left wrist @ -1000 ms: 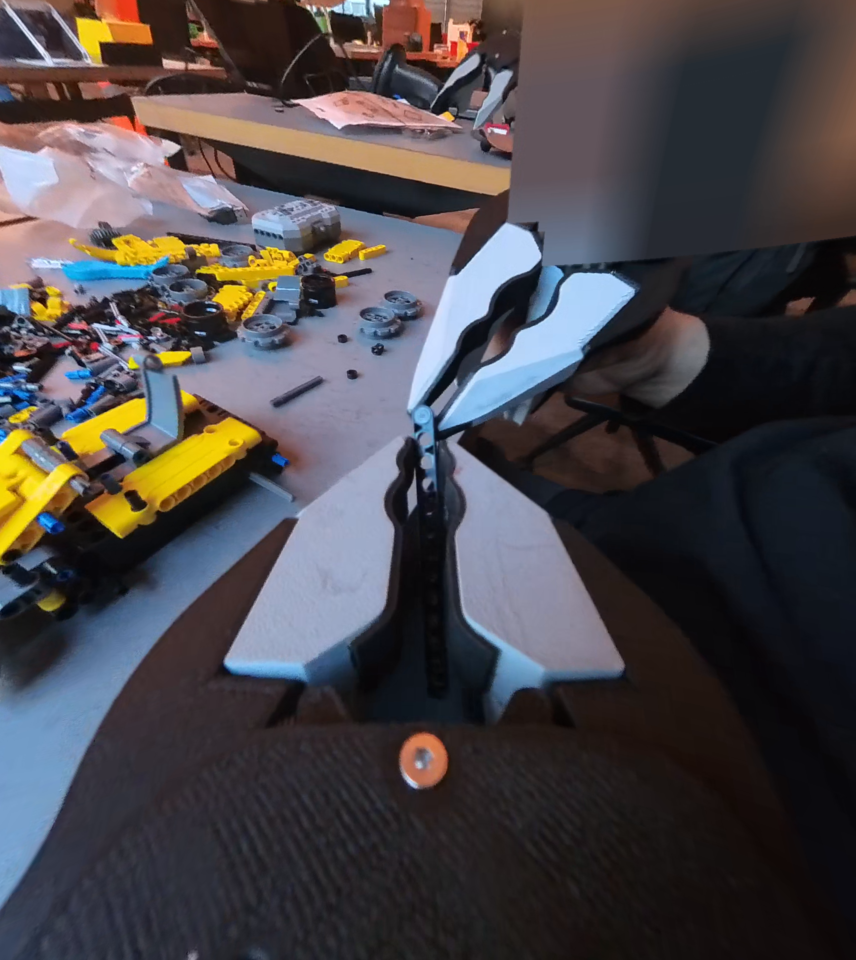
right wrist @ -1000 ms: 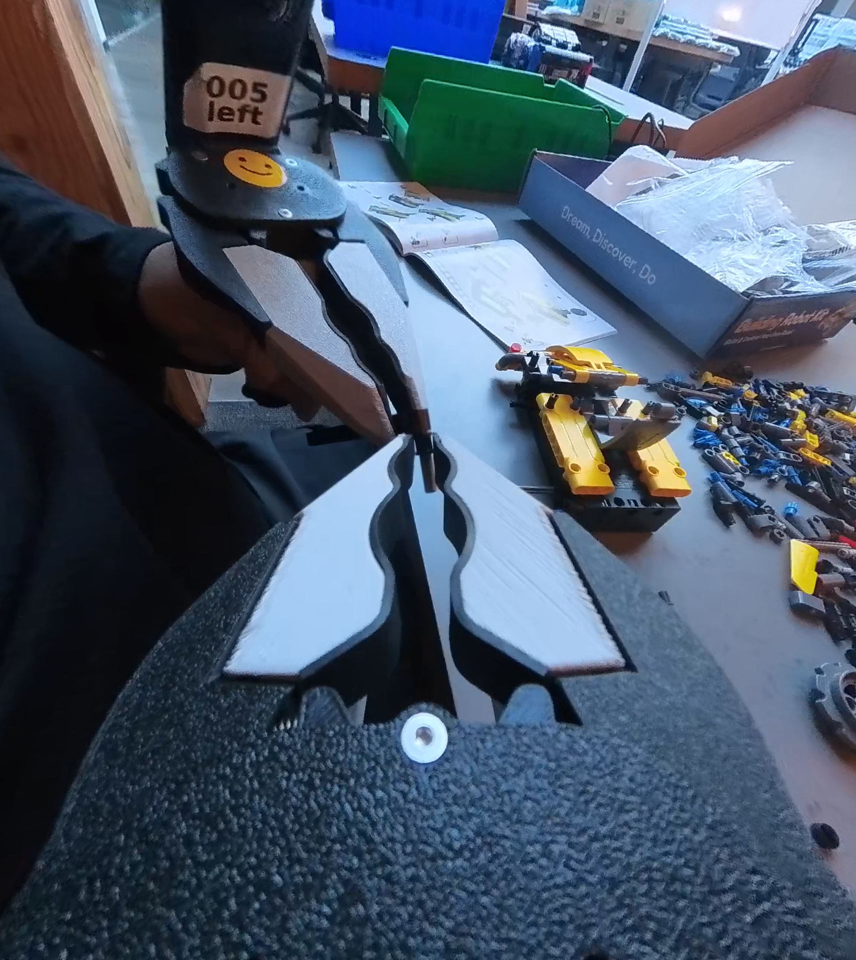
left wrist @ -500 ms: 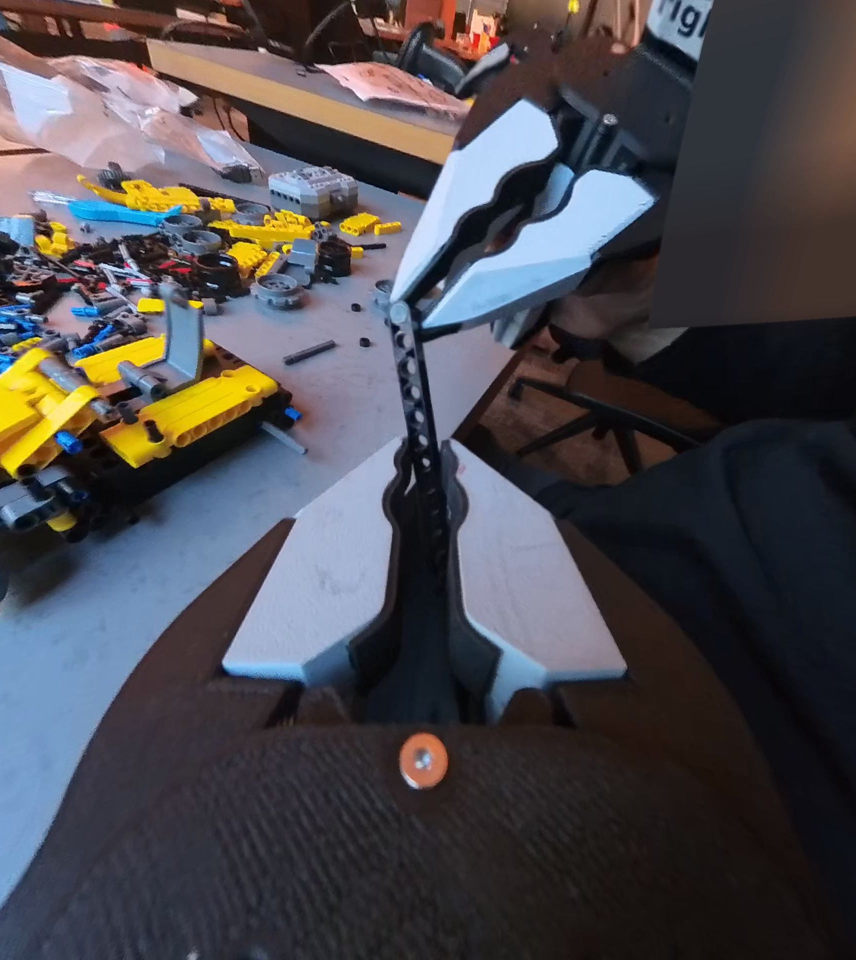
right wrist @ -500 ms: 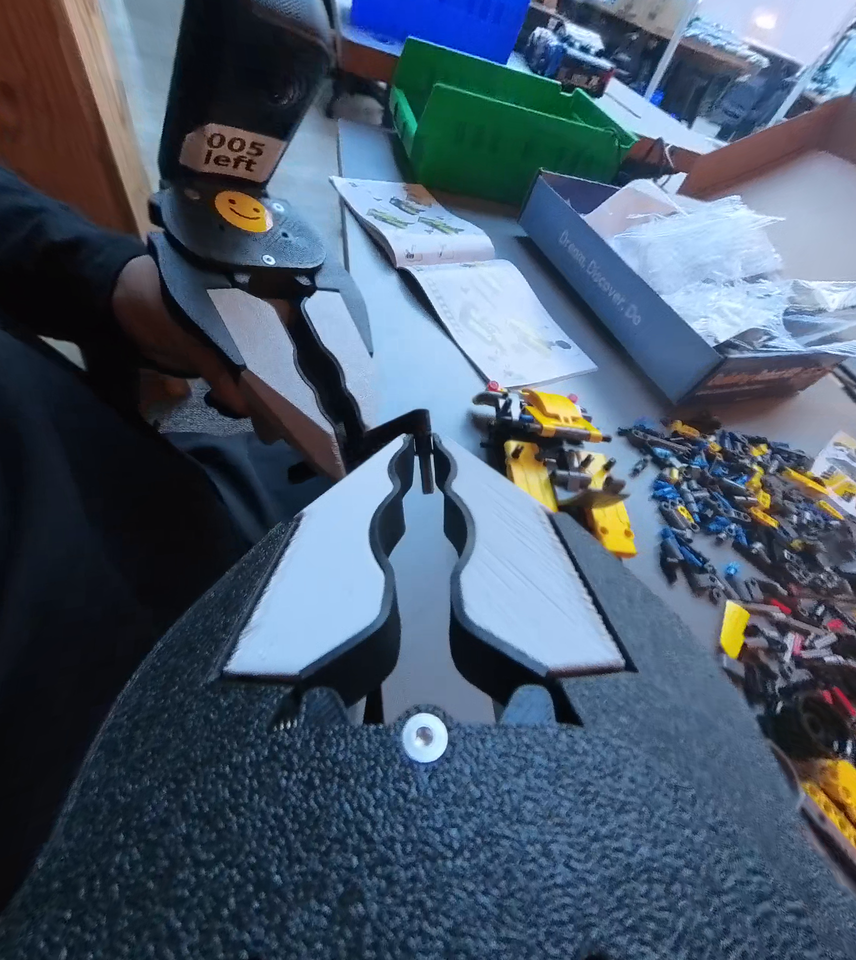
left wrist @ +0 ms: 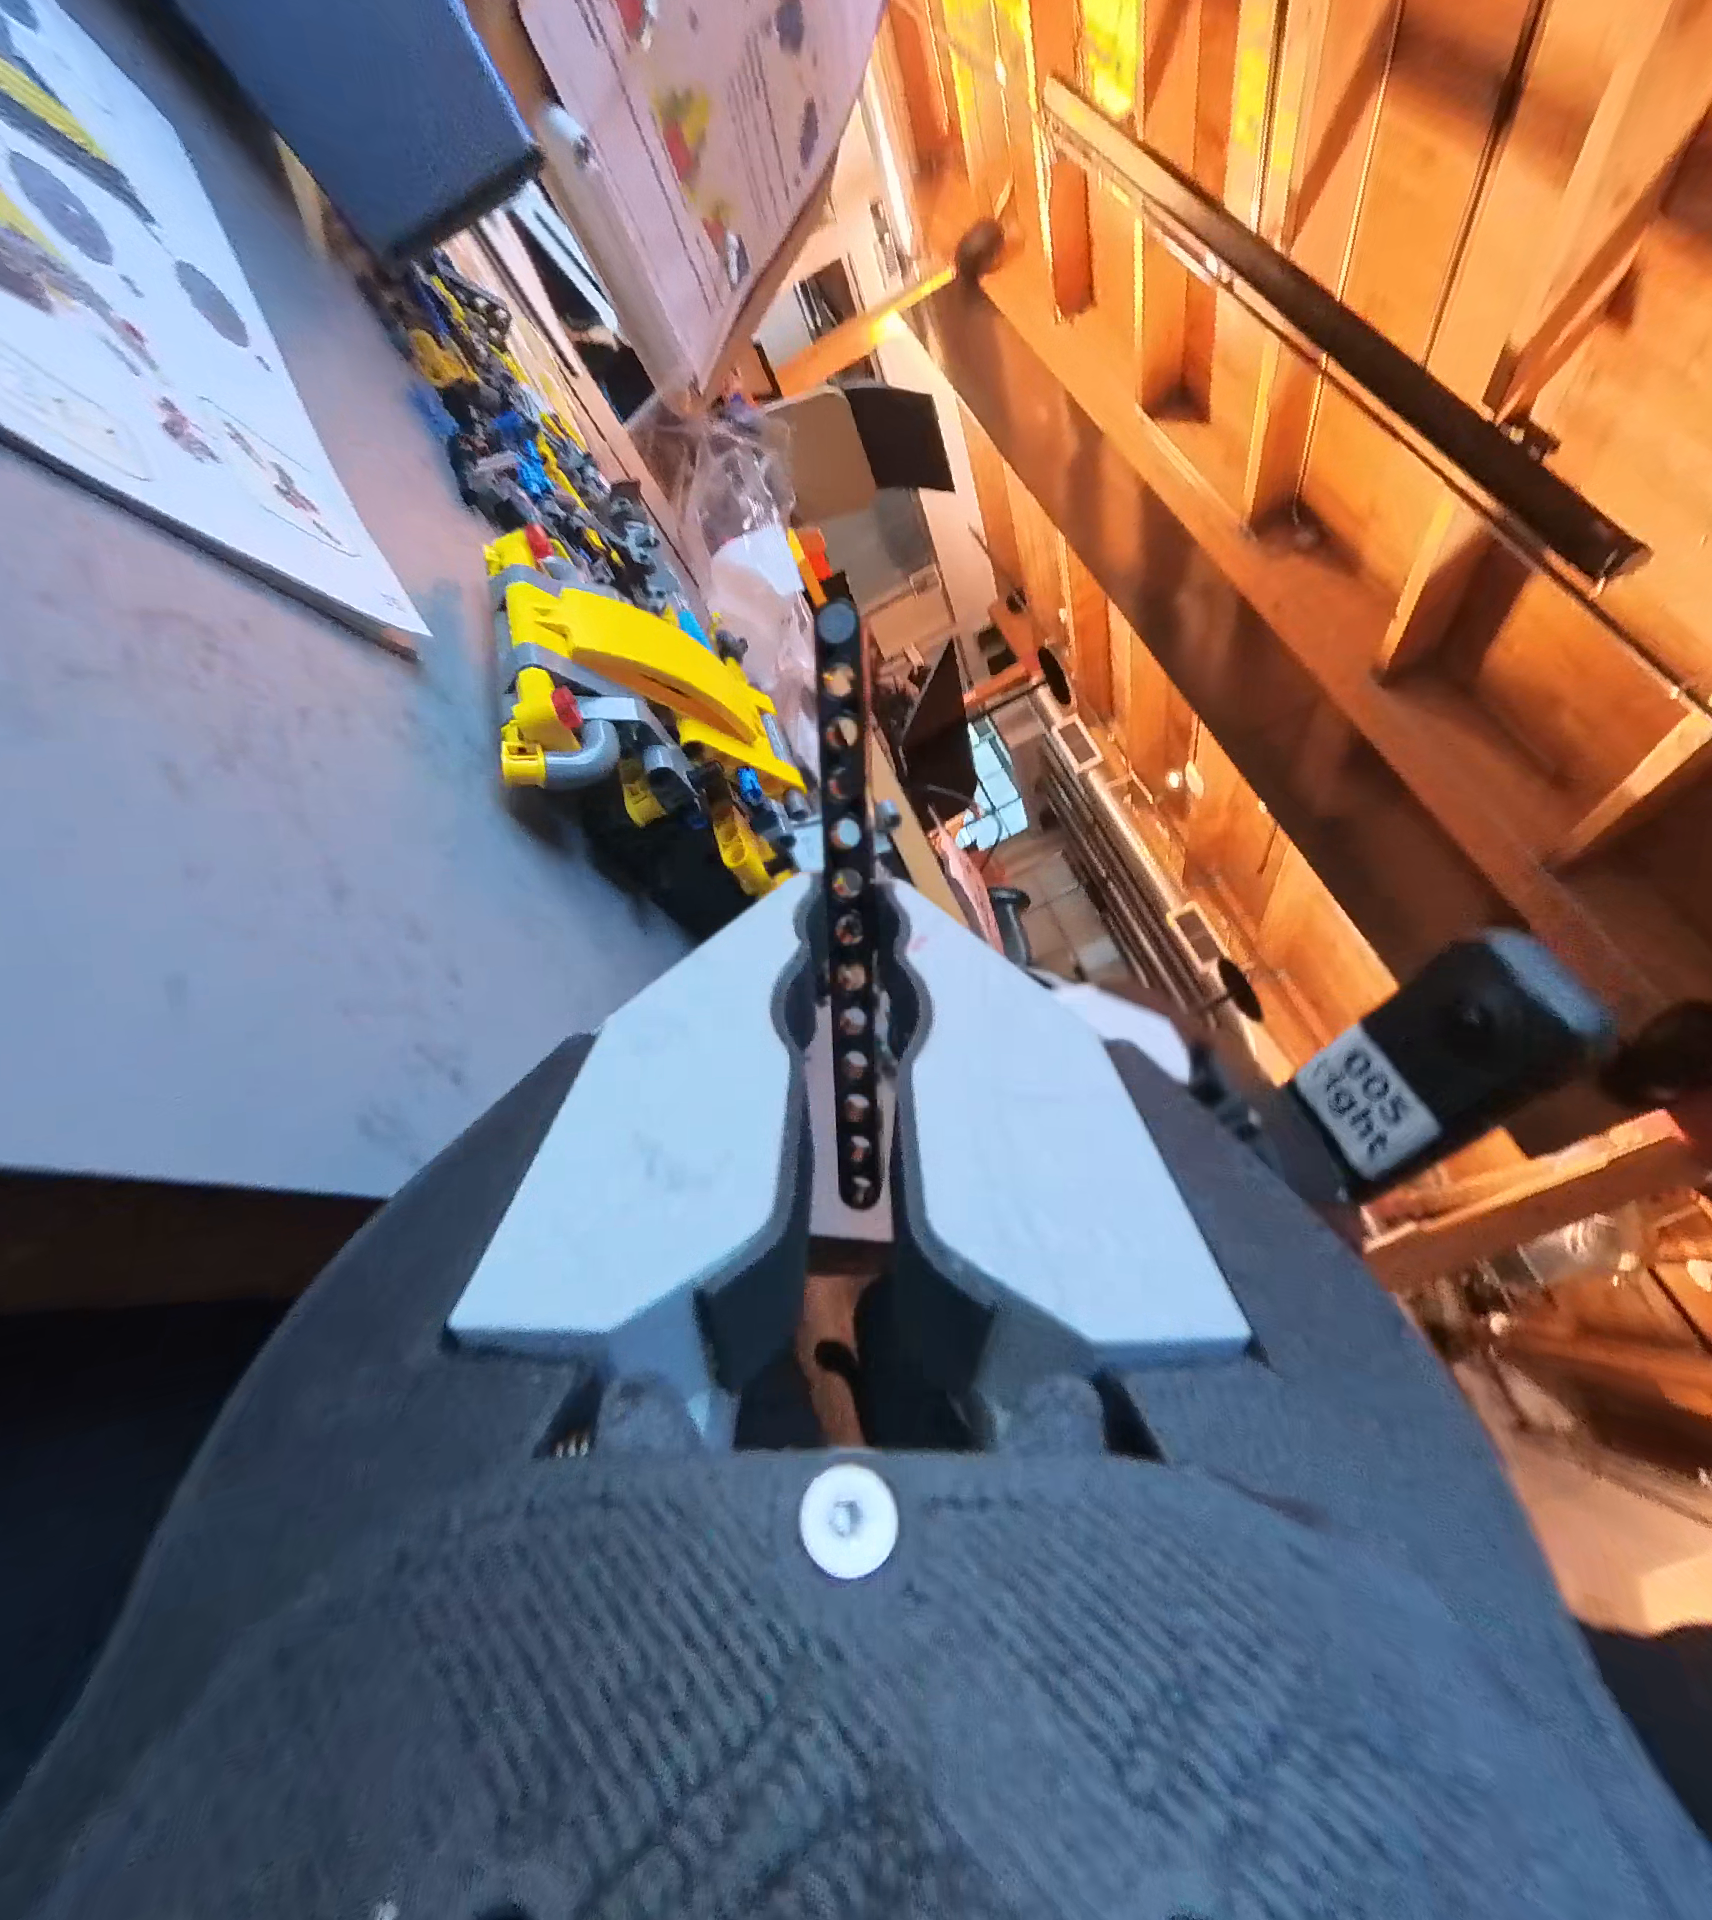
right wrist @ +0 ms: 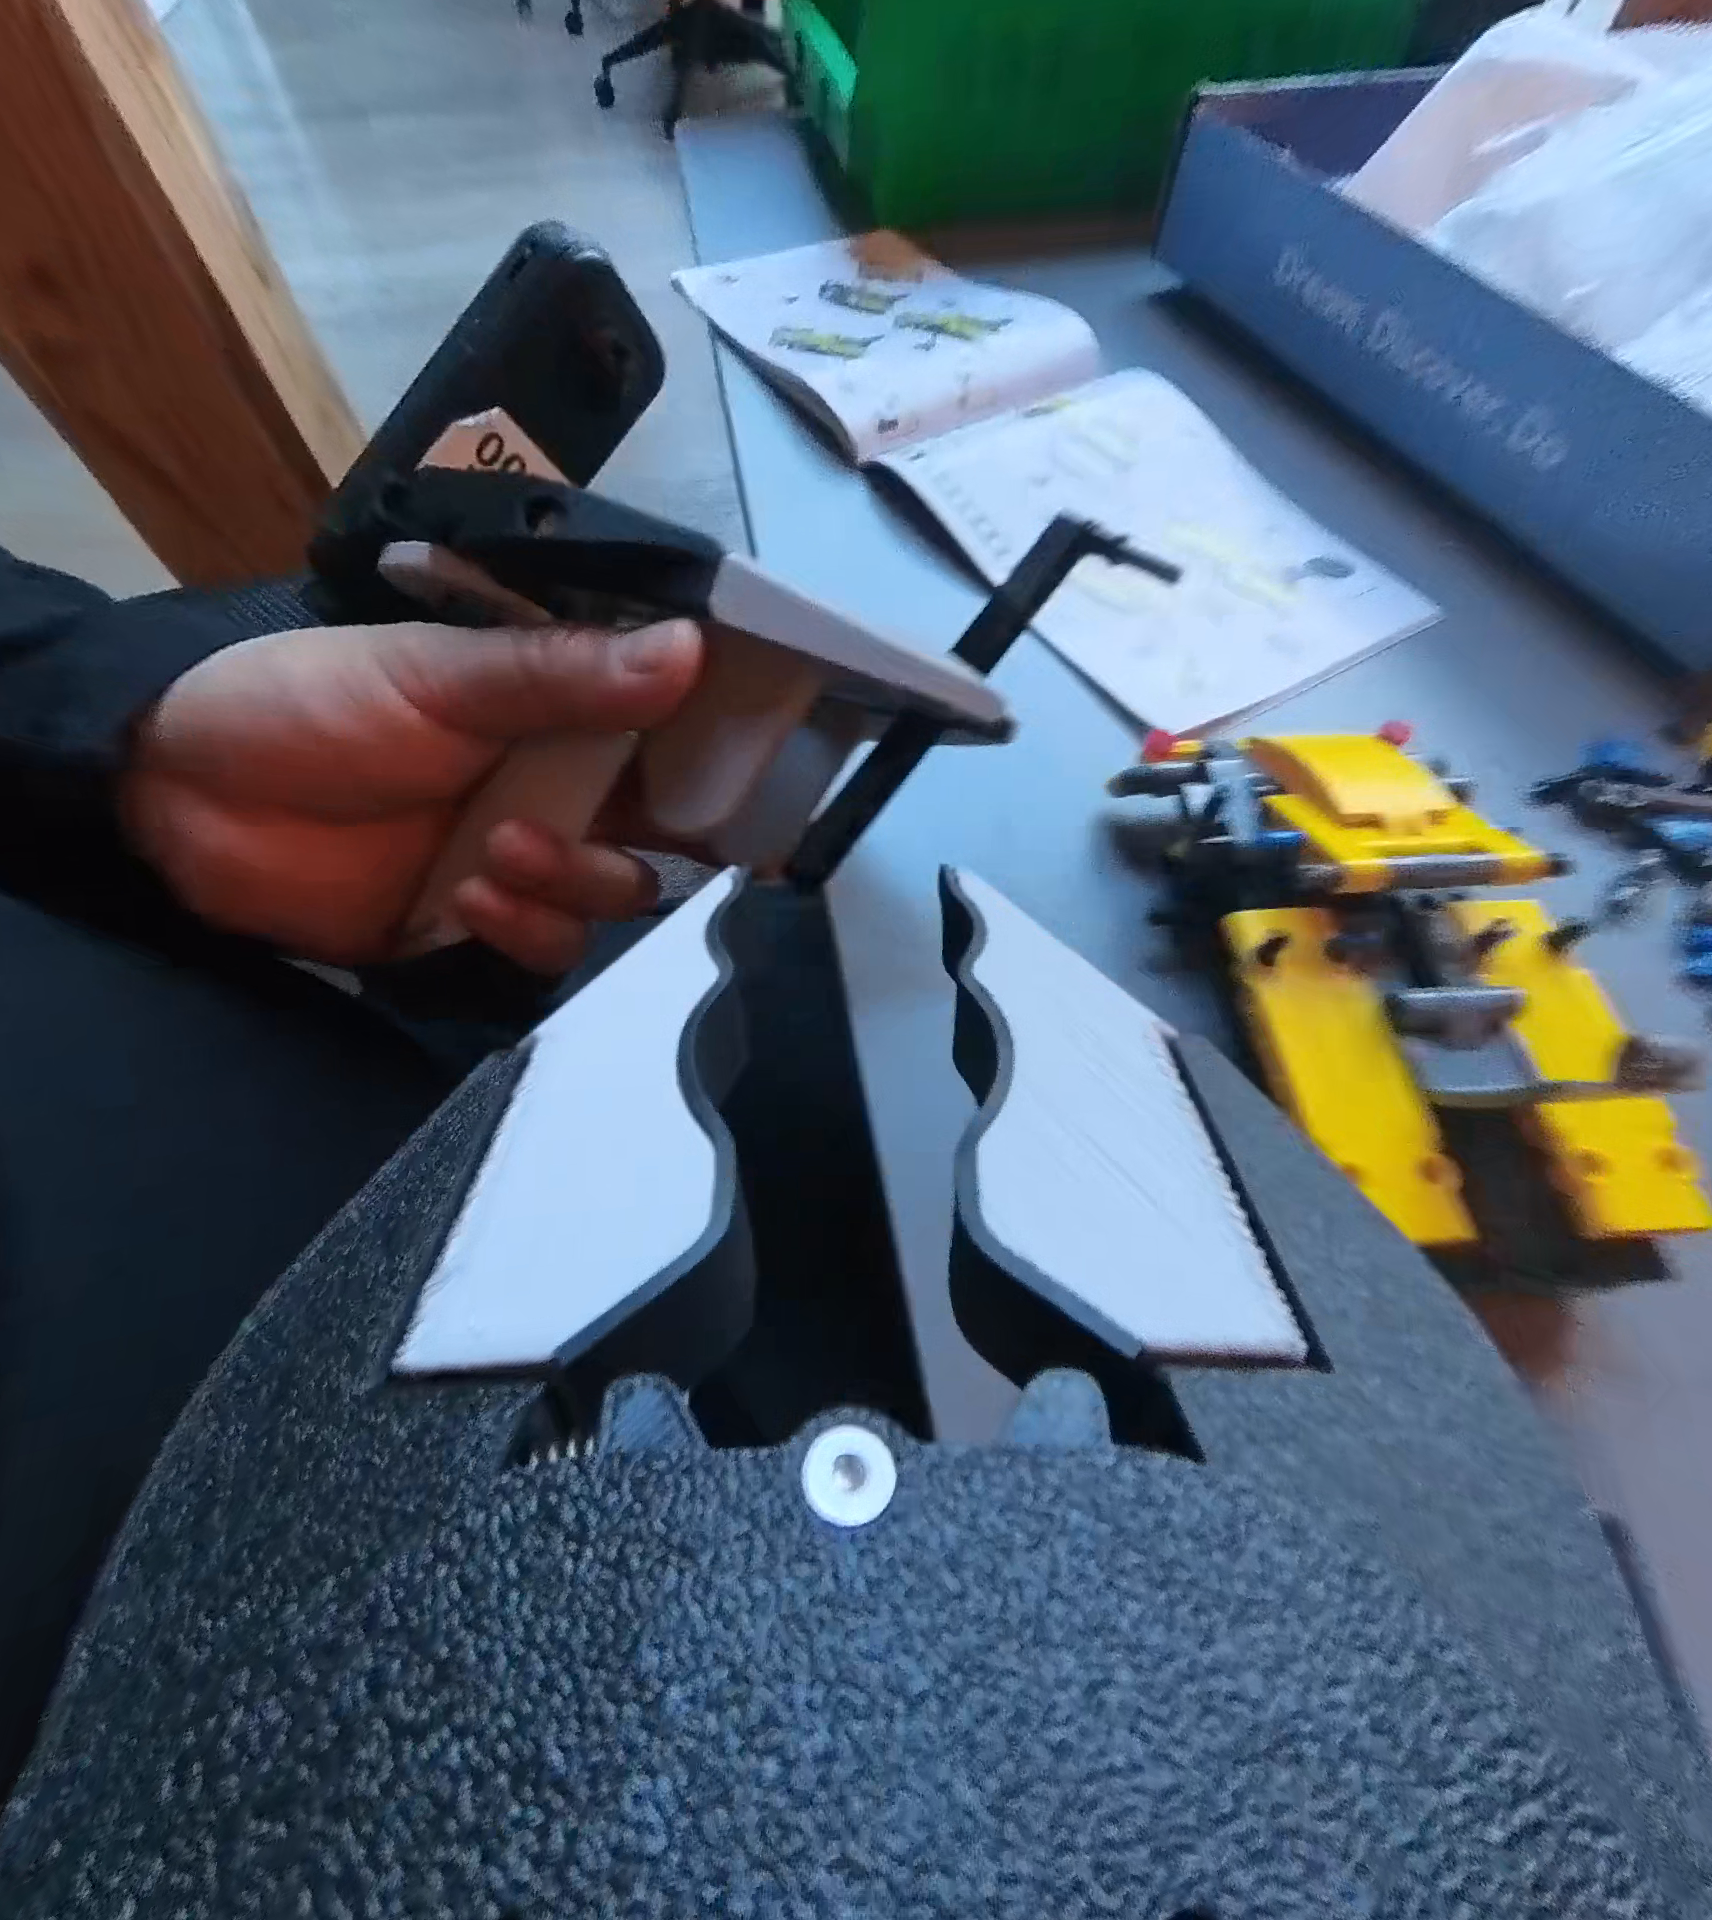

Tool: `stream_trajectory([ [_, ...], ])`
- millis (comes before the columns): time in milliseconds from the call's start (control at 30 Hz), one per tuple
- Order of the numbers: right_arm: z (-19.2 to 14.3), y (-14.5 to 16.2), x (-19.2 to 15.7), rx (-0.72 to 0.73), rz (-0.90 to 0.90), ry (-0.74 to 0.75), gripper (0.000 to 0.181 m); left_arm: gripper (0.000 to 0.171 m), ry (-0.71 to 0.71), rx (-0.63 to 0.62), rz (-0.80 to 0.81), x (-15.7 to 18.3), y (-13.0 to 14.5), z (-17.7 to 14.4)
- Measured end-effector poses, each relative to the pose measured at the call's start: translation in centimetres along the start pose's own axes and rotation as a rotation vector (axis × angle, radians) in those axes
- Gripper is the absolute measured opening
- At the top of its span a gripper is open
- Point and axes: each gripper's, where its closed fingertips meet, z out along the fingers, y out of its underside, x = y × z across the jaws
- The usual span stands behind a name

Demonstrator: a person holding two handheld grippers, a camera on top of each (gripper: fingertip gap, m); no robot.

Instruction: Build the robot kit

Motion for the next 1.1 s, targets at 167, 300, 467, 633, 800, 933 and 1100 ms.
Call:
stream_trajectory([
  [167,1.8,1.1,0.2,-0.038,-0.03,0.109,0.028,0.005,0.009,0.034,-0.093,0.4,0.7,0.5],
  [300,1.9,1.6,0.7,-0.055,-0.062,0.167,0.015,0.004,0.017,0.052,-0.154,0.5,0.7,0.8],
  [467,1.6,1.6,0.7,-0.059,-0.172,0.24,0.014,0.004,0.023,0.059,-0.188,0.5,1.0,1.1],
  [633,1.5,2.0,1.3,-0.073,-0.178,0.267,0.011,0.004,0.014,0.063,-0.192,0.4,1.0,1.0],
  [800,1.0,2.3,1.5,-0.063,-0.111,0.23,0.008,0.004,0.02,0.03,-0.199,0.1,1.3,0.9],
  [933,0.6,2.8,1.8,-0.06,-0.079,0.22,0.008,0.004,0.023,-0.021,-0.178,0.0,1.8,1.0],
  [1100,-0.2,3.4,1.8,-0.058,-0.083,0.228,0.007,0.006,0.021,-0.028,-0.109,-0.1,1.1,0.4],
])
